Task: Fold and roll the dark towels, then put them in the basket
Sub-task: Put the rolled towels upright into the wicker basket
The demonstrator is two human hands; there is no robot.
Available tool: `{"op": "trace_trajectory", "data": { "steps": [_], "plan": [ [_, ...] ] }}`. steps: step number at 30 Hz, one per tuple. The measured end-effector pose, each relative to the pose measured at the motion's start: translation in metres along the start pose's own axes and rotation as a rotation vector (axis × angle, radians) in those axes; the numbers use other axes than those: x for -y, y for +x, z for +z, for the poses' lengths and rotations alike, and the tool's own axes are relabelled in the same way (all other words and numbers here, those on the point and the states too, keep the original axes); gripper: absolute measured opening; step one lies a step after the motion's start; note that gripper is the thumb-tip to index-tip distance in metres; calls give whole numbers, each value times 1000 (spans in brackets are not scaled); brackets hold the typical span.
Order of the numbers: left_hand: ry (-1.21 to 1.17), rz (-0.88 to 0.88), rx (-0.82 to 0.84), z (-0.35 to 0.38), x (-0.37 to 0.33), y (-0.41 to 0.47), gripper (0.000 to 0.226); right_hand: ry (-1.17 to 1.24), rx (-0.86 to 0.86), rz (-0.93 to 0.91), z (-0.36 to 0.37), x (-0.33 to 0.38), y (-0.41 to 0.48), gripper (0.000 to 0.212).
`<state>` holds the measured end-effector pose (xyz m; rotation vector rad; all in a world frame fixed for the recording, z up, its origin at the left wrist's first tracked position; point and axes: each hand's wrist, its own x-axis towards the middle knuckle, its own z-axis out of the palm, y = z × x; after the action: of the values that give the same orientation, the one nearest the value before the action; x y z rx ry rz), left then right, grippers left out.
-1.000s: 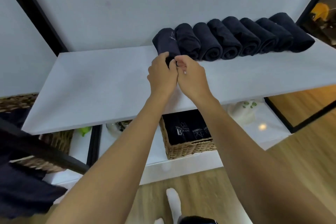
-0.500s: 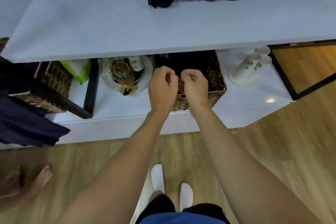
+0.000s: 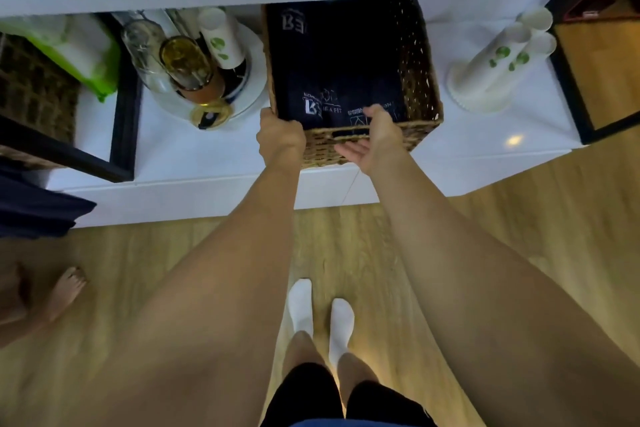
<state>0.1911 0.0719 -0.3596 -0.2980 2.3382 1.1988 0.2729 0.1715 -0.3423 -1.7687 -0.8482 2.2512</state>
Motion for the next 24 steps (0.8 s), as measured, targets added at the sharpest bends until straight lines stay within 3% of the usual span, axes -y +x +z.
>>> {"op": "trace_trajectory", "data": {
  "steps": [4, 9, 11, 14, 15, 17, 19, 22, 24],
  "plan": [
    [-6, -15, 71, -7, 3, 14, 53, -79, -126, 57, -3, 4, 14, 27],
    [229, 26, 108, -27, 20, -13, 26, -25, -204, -14, -16, -18, 2, 24],
    [368, 53, 117, -36, 28, -20, 25, -5, -215, 10, -25, -36, -4, 31],
    [293, 73, 142, -40, 39, -21, 29, -7, -199, 49, -44, -53, -10, 44],
    [260, 93, 147, -40, 43, -21, 32, -36, -266, 8, -54, -53, -10, 52],
    [204, 99, 193, -42, 50, -20, 36, -194, -479, -170, -81, -41, -9, 71],
    [163, 65, 247, -47, 61, -20, 39, -466, -580, -402, -111, -20, -6, 77],
    [218, 43, 274, -57, 79, -26, 35, -1004, -379, -496, -124, 6, 1, 49],
    [323, 46, 283, -61, 79, -27, 29, -1177, -286, -525, -115, 12, 7, 31]
  ]
}}
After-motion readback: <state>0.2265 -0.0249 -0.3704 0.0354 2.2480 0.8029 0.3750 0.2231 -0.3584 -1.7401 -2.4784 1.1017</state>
